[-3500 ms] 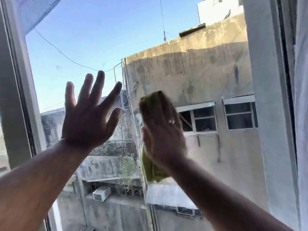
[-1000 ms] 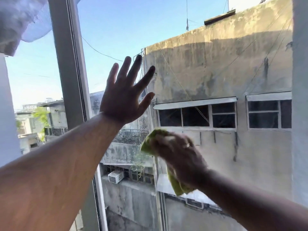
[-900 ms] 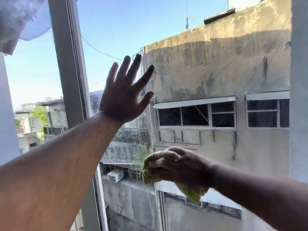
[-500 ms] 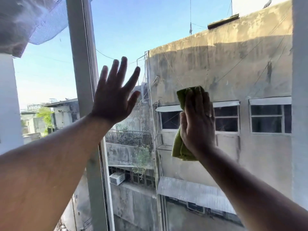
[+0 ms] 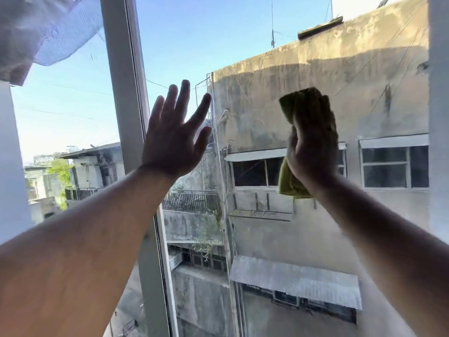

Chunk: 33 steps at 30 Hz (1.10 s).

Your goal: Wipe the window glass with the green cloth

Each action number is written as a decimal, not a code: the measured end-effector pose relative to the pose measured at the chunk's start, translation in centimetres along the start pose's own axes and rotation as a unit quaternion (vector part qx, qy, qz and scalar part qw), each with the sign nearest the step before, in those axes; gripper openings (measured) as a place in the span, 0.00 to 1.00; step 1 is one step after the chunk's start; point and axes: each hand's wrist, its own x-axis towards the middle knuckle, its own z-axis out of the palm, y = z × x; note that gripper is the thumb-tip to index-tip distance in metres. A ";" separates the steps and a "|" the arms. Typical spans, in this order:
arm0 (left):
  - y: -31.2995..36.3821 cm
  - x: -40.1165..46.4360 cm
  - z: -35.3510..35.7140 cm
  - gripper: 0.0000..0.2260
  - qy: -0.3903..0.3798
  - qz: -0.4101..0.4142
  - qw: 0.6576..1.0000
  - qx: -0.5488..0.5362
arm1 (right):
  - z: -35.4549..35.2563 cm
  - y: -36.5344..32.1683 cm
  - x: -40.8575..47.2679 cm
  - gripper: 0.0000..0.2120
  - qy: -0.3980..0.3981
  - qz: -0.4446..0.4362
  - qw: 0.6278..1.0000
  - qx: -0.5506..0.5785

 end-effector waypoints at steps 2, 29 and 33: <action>-0.2 -0.1 0.1 0.26 0.006 0.004 1.000 0.003 | 1.6 -5.3 -3.4 0.33 -0.021 -0.049 0.998 0.029; 8.8 2.2 0.1 0.30 -0.019 0.056 0.998 0.006 | -1.0 4.2 -9.7 0.29 -0.128 -0.313 0.940 -0.038; 8.7 1.8 0.9 0.29 -0.007 0.046 0.998 0.031 | -4.6 20.1 -1.8 0.29 -0.055 0.079 0.990 -0.103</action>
